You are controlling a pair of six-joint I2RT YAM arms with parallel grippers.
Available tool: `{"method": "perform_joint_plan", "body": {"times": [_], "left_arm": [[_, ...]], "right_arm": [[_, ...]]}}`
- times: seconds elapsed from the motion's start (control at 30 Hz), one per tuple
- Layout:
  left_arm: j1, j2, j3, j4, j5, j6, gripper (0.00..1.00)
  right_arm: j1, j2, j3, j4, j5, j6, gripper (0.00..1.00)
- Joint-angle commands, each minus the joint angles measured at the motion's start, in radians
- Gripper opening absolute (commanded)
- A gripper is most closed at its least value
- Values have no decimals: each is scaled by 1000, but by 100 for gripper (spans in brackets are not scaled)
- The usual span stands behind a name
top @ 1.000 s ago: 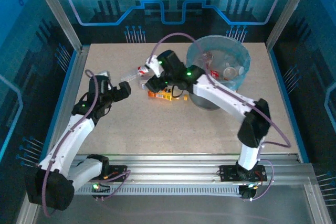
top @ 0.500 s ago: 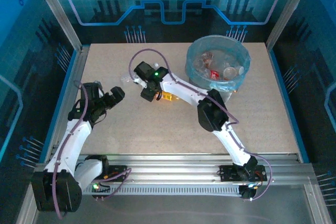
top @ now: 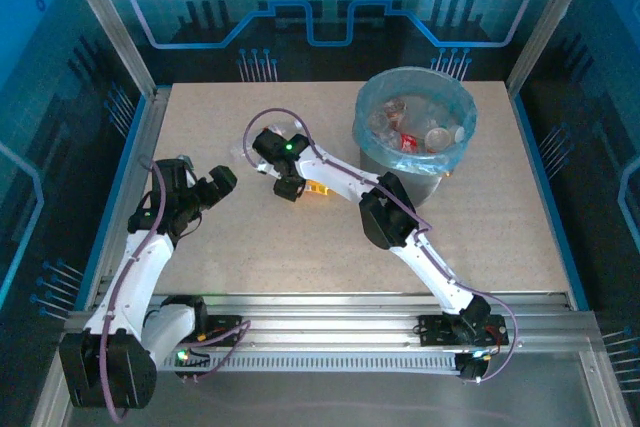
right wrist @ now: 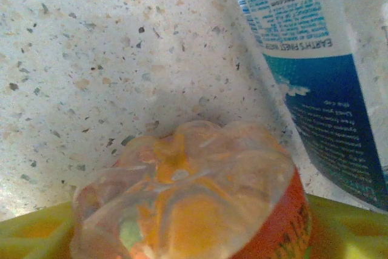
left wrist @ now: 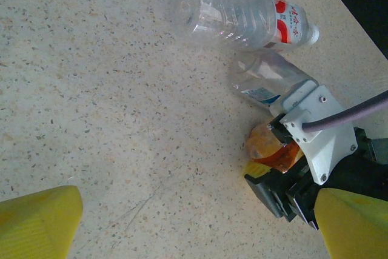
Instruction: Put the plastic bottles in the bin
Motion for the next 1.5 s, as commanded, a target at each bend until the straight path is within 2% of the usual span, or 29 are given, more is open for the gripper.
{"method": "perform_joint_plan", "body": {"times": [0.0, 0.13, 0.33, 0.4, 0.47, 0.63, 0.83, 0.97, 1.1, 1.3, 1.47], "left_arm": [[9, -15, -5, -20, 20, 11, 99], [9, -17, 9, -28, 17, 12, 98], [3, -72, 65, -54, 32, 35, 93], [-24, -112, 98, -53, 30, 67, 92], [-83, -155, 131, -42, -6, 115, 91], [-319, -226, 195, 48, -112, 245, 90], [-550, -175, 254, 162, -109, 325, 88], [-711, -106, 309, 164, -154, 439, 88], [-811, -59, 336, 160, -134, 510, 90], [-895, -30, 345, 134, -127, 591, 91], [-910, -24, 334, 137, -132, 611, 92]], "right_arm": [[-4, 1, 28, -44, -8, 2, 68], [3, -98, -13, -24, -32, 20, 58], [15, -335, -84, 44, -127, 58, 56], [13, -433, -115, 81, -164, 73, 56], [10, -528, -151, 121, -161, 79, 56], [-37, -796, -271, 268, -134, 128, 56], [-200, -1047, -450, 511, -193, 223, 56], [-328, -1090, -506, 594, -120, 302, 55], [-371, -1080, -569, 701, -11, 277, 55], [-413, -1017, -592, 744, 7, 266, 55], [-420, -974, -602, 733, -12, 267, 55]]}}
